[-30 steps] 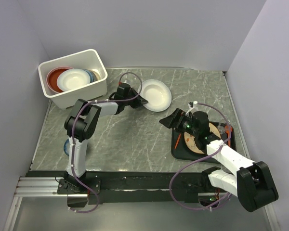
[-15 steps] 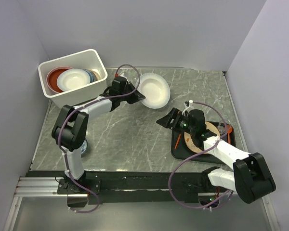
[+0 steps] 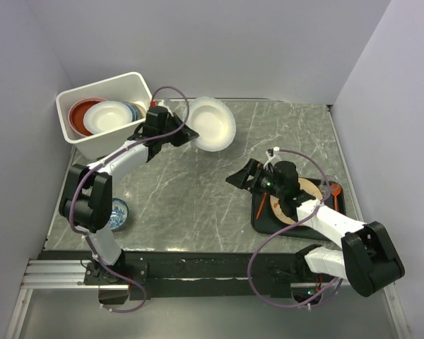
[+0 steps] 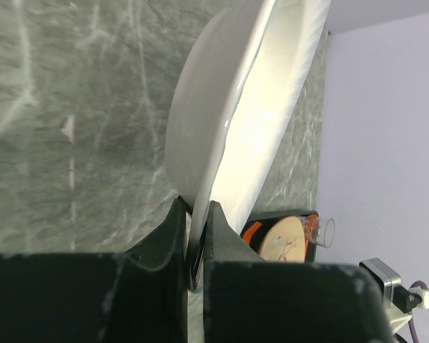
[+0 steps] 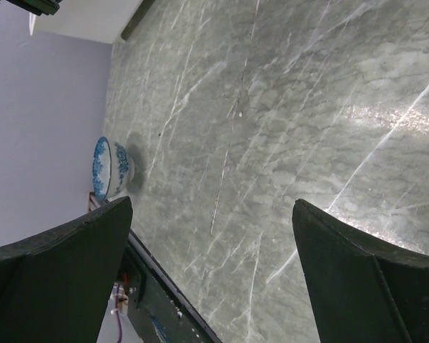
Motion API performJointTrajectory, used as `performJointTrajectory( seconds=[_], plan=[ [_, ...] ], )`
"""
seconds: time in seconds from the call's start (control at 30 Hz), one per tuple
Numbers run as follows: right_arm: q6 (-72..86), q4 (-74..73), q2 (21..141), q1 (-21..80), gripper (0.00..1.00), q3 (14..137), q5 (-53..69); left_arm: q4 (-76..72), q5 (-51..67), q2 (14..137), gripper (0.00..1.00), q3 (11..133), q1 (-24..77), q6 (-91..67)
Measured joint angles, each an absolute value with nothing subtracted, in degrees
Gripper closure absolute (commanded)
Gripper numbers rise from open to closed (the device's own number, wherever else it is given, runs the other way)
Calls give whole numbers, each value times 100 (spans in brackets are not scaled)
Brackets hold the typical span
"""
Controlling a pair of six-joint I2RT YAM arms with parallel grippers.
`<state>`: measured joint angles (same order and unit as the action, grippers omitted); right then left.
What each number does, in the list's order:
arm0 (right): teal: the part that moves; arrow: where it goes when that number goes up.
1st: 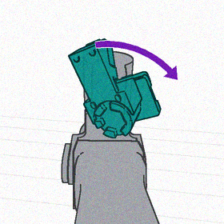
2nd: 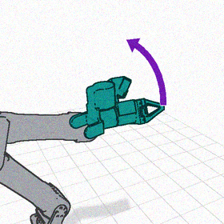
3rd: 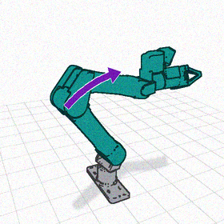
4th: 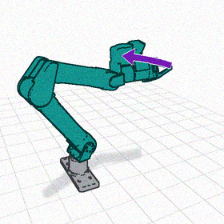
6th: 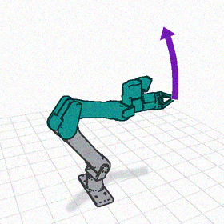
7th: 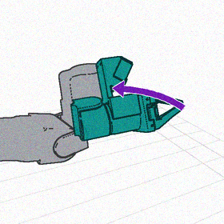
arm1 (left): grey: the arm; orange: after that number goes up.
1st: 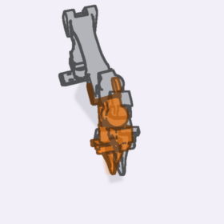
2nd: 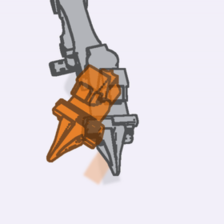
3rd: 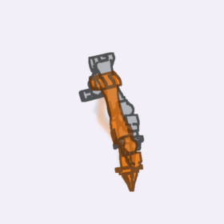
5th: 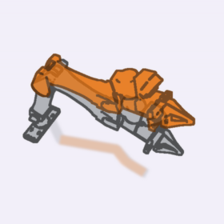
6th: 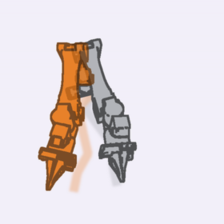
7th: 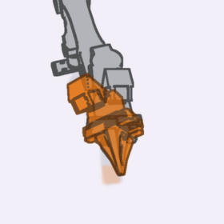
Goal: Place the plates into the plastic bin on the countertop
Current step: Pick up the plate from the corner of the board.
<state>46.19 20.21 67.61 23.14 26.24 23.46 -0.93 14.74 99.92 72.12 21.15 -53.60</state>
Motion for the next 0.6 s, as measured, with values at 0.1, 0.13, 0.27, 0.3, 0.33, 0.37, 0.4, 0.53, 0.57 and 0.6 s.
performJointTrajectory(
  seconds=[0.1,0.13,0.27,0.3,0.33,0.37,0.4,0.53,0.57,0.6],
  plan=[
    [4624,2018,6761,2333,0,2622,2342,-54,1487,9850,99,7107,1920,-5336],
    [4626,2018,6761,2340,0,2620,2342,-51,1498,9797,99,7067,1850,-5330],
    [4641,2021,6764,2362,0,2617,2338,75,1516,9557,99,6976,1575,-5319],
    [4641,2027,6777,2370,0,2617,2340,137,1516,9470,99,6965,1496,-5315],
    [4644,2036,6796,2383,0,2617,2342,178,1514,9395,99,6965,1424,-5304],
    [4644,2056,6840,2399,0,2617,2342,187,1516,9341,99,6965,1369,-5299],
    [4646,2064,6875,2412,0,2617,2344,185,1514,9275,99,6965,1313,-5295],
    [4646,2097,7124,2482,0,2628,2351,189,1544,9056,99,6965,1120,-5260],
    [4648,2104,7201,2497,0,2635,2359,189,1559,9011,99,6965,1061,-5260],
    [4652,2117,7264,2508,0,2646,2364,198,1586,8973,99,6965,1000,-5260]
  ],
)
